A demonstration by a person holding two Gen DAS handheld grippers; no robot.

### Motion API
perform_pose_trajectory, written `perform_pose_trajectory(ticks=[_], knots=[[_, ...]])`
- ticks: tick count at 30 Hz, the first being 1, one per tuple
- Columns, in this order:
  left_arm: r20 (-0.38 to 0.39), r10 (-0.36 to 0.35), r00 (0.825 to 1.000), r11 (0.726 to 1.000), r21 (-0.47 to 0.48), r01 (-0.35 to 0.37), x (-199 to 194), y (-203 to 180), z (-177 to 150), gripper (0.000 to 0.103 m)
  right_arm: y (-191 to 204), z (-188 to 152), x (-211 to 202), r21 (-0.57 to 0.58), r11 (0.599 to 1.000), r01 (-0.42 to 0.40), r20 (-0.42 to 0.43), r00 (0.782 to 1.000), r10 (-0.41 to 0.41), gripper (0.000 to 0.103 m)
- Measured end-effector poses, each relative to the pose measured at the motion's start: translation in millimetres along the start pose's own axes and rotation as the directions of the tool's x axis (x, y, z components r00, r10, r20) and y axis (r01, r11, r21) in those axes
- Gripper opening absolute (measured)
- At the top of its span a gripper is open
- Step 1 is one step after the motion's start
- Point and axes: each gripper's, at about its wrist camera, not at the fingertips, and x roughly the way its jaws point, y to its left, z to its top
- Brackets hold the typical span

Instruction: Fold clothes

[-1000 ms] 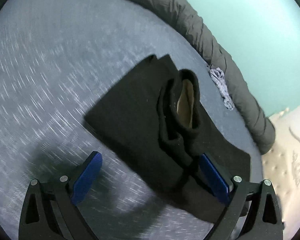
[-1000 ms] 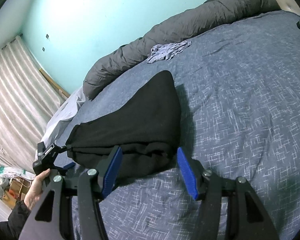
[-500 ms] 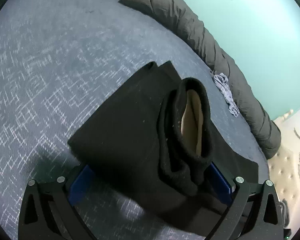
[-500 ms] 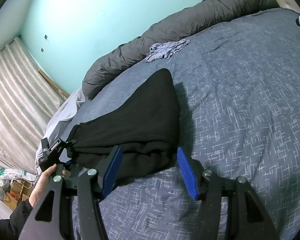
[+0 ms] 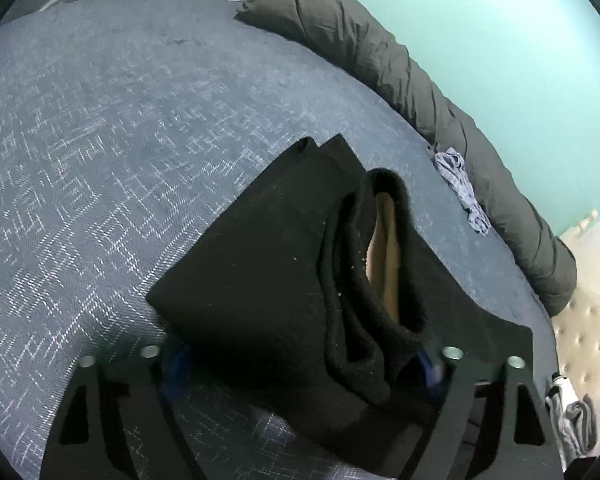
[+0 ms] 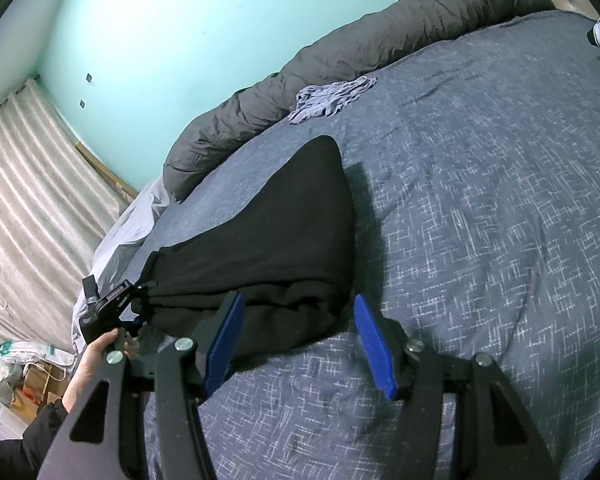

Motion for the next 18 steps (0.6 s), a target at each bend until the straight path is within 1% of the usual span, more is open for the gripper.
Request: perform_pose_trajectory(ticks=[1, 3, 4, 5, 9, 10, 12, 18], knots=[[0.003, -0.002, 1.0, 1.0, 0.006, 0.002, -1.3, -1.1, -0.4, 0.076, -0.2, 0.1, 0.2, 0.001, 1.0, 0.001, -0.001, 1.0, -0.001, 0.058], [0.01, -0.015, 1.0, 1.0, 0.026, 0.014, -3.9, -5.0, -1.1, 0.064, -1.1, -0.3, 0.7, 0.005, 1.0, 0.001, -0.002, 1.0, -0.001, 0.058], [0.014, -0.02, 1.0, 0.999, 0.039, 0.019, -4.4, -6.6, -0.7, 0.064, -1.5, -0.5, 0.9, 0.007, 1.0, 0.001, -0.003, 1.0, -0.001, 0.058], [0.016, -0.027, 0.999, 0.999, 0.039, 0.027, -4.2, -6.2, -0.7, 0.06, -1.8, -0.6, 0.9, 0.009, 1.0, 0.001, -0.004, 1.0, -0.001, 0.058], [0.016, -0.074, 0.997, 0.997, 0.012, 0.074, -1.5, -0.2, -0.1, 0.055, -2.2, -0.7, 0.4, 0.013, 1.0, 0.001, -0.003, 1.0, -0.001, 0.058], [0.016, -0.083, 0.996, 0.997, 0.014, 0.082, -1.6, -0.5, 0.6, 0.054, -2.2, -0.7, 0.4, 0.013, 1.0, 0.001, -0.002, 1.0, -0.001, 0.058], [0.021, -0.098, 0.995, 0.995, 0.024, 0.097, -3.2, -2.9, 1.8, 0.047, -2.3, -0.6, 0.2, 0.015, 1.0, 0.001, -0.001, 1.0, -0.001, 0.058], [0.05, -0.129, 0.99, 0.99, 0.063, 0.126, -17.0, -19.5, 6.8, 0.04, -5.1, -0.4, -0.3, 0.027, 1.0, 0.0, 0.0, 1.0, 0.0, 0.058]])
